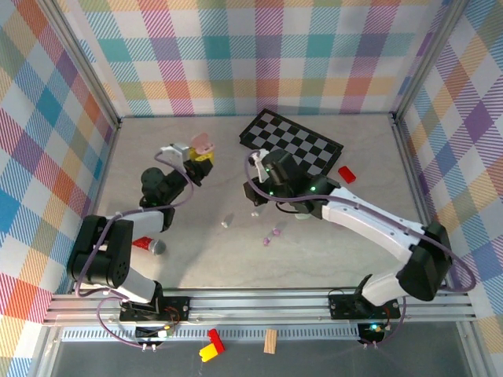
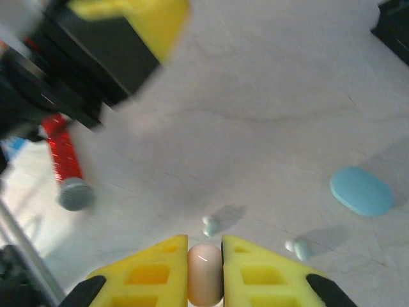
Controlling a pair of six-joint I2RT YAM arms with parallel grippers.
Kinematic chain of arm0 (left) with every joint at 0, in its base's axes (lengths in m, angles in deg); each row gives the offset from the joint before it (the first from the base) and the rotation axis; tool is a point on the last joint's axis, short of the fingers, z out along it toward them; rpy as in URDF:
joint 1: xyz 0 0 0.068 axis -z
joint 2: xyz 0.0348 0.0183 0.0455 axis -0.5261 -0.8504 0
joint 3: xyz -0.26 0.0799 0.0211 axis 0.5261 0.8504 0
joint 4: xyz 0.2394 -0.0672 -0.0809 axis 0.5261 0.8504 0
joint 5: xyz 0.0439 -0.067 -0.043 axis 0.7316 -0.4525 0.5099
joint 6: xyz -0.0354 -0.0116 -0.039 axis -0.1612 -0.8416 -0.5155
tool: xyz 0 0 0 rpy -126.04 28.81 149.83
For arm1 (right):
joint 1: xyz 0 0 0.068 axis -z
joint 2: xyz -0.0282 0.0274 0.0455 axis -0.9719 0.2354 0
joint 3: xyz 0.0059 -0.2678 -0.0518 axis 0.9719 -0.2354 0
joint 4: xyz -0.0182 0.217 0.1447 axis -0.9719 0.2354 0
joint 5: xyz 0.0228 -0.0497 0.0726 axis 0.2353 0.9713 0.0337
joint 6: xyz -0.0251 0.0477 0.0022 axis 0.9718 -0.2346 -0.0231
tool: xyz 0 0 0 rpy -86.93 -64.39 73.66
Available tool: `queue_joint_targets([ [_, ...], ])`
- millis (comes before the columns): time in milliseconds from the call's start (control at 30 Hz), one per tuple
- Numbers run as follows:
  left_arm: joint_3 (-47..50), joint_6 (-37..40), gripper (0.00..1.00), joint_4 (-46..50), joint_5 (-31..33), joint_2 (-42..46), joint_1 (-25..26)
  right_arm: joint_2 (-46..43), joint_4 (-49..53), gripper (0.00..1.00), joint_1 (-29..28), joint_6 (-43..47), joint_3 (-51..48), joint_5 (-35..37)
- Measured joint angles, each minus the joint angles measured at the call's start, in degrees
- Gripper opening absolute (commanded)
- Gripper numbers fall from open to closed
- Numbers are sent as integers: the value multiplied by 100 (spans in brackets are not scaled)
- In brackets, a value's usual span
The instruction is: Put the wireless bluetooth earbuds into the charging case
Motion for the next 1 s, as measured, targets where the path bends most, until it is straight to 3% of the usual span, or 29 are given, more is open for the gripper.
queue_joint_targets([
  [233,260,649,32,-31,361,146,892,-341,-258,16,9,-4,9,-531],
  [500,321,1266,32,343,597,566,1672,-201,-260,16,9,35,168,-610],
  [1000,448,1364,32,275,597,586,1985,-52,-308,16,190,76,264,-498],
])
